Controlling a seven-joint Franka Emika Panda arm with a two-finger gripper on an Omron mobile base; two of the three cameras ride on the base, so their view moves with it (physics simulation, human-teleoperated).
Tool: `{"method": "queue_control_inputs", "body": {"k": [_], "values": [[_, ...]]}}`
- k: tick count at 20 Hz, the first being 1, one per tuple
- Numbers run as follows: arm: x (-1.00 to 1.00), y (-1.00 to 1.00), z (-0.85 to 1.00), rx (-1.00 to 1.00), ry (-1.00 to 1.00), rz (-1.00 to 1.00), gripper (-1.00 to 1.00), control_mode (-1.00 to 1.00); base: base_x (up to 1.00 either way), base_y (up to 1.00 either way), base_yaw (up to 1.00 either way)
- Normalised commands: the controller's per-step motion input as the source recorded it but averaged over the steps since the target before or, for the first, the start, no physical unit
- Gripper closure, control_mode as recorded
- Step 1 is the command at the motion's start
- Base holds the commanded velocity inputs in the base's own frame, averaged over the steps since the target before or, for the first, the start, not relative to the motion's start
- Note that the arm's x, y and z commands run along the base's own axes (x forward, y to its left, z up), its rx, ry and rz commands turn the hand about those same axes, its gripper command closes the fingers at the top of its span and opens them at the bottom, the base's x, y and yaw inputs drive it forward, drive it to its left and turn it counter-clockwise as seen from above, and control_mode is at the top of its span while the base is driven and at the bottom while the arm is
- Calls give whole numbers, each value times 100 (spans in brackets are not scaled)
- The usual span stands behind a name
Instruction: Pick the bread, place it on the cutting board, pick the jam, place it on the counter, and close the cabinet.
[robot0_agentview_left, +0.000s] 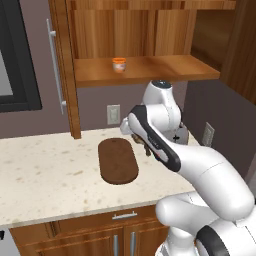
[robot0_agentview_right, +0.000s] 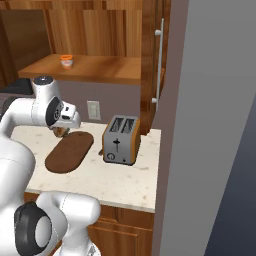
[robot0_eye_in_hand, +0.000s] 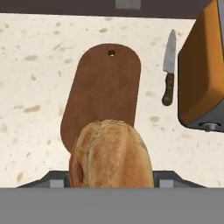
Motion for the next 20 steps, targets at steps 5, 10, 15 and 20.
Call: {"method": "queue_control_inputs", "body": {"k": [5, 10, 15, 20], "values": [[2, 2, -26, 0, 1, 0, 100, -100, 0, 0, 0], [4, 1, -29, 0, 0, 0, 100, -100, 0, 0, 0], [16, 5, -23, 0, 0, 0, 100, -100, 0, 0, 0], [21, 14, -23, 0, 0, 0, 100, -100, 0, 0, 0]]}}
